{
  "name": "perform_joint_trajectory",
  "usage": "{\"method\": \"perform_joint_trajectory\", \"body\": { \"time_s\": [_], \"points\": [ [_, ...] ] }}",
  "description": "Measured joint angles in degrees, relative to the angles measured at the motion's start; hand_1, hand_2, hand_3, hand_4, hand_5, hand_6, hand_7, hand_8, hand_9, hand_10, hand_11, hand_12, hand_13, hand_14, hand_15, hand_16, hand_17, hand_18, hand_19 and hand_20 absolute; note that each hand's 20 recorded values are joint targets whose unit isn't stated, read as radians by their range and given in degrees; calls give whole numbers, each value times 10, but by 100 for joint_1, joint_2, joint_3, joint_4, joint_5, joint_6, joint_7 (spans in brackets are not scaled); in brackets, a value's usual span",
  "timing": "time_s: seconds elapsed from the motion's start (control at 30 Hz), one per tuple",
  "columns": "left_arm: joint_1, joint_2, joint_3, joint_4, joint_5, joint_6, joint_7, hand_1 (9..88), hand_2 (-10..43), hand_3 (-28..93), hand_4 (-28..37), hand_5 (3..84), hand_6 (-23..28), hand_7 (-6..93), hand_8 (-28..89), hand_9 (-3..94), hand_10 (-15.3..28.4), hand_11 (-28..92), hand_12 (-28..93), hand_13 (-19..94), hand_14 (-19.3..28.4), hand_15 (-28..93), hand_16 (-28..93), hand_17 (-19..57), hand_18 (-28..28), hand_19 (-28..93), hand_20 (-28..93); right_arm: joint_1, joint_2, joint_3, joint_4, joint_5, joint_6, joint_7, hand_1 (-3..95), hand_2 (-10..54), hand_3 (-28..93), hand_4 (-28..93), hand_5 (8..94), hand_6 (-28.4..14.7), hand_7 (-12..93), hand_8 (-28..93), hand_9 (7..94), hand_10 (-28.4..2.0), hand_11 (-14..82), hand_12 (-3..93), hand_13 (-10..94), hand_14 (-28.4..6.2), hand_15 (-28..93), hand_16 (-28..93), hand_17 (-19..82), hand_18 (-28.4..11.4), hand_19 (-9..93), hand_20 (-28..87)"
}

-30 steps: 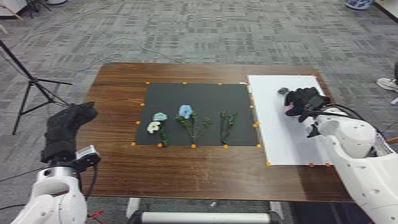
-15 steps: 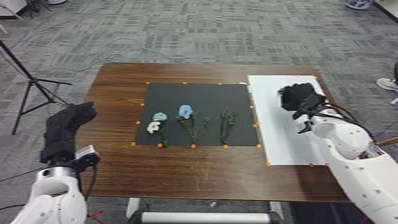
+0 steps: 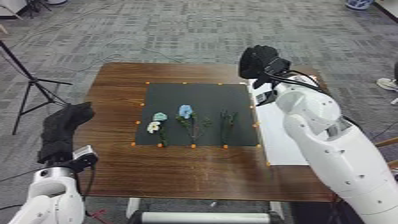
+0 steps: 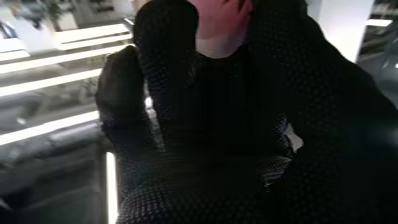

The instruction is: Arrange flowers

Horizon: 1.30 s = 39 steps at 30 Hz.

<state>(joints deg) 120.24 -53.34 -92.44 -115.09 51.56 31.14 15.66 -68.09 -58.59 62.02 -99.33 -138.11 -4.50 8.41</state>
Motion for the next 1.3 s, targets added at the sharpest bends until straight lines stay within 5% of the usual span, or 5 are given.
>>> {"method": "perform_joint_trajectory", "body": {
  "time_s": [0.17, 0.47, 0.73, 0.93, 1.3],
  "points": [
    [27, 15, -44, -26, 0, 1, -5, 266, 216, 647, -283, 589, -23, 224, -92, 558, 132, 259, 155, 443, 171, 281, -6, 89, 110, 90, 200, 42, -696, -369, 124, 107, -241, 979, 559, -95, 641, -217, 830, 30, 166, 44, 893, -80, 52, 241, 772, -92, 557, 381, 380, -246, 807, 539],
    [89, 28, -95, -72, 10, 3, -45, 265, 216, 649, -283, 594, -24, 227, -94, 560, 132, 263, 156, 441, 171, 292, -4, 74, 117, 104, 205, 63, -1792, -154, 865, -484, -1663, 1119, 567, -95, 629, -208, 835, 25, 155, 46, 896, -86, 50, 234, 779, -92, 565, 380, 384, -250, 823, 531],
    [143, 34, -136, -97, 19, 3, -120, 264, 217, 650, -283, 597, -25, 229, -94, 560, 132, 265, 155, 439, 169, 300, -3, 72, 119, 108, 203, 55, -2087, -115, 1130, -568, -1672, 1287, 566, -95, 629, -206, 839, 24, 147, 45, 900, -86, 48, 227, 782, -95, 567, 380, 386, -250, 831, 528],
    [119, 48, -117, -89, 55, -5, -202, 266, 217, 649, -283, 598, -27, 229, -94, 559, 132, 267, 154, 438, 171, 306, -4, 71, 119, 110, 202, 1, -2138, -231, 1150, -570, -1477, 1321, 565, -95, 626, -208, 839, 31, 143, 40, 900, -82, 44, 216, 790, -93, 569, 380, 392, -250, 838, 527],
    [58, 58, -61, -73, 96, -28, -263, 268, 217, 648, -283, 599, -27, 222, -93, 559, 135, 262, 156, 436, 175, 312, -4, 69, 120, 112, 201, -302, -2130, -591, 1168, -596, 137, 1139, 568, -95, 617, -208, 833, 37, 150, 24, 886, -86, 45, 189, 795, -90, 572, 385, 394, -251, 845, 528]
  ]
}}
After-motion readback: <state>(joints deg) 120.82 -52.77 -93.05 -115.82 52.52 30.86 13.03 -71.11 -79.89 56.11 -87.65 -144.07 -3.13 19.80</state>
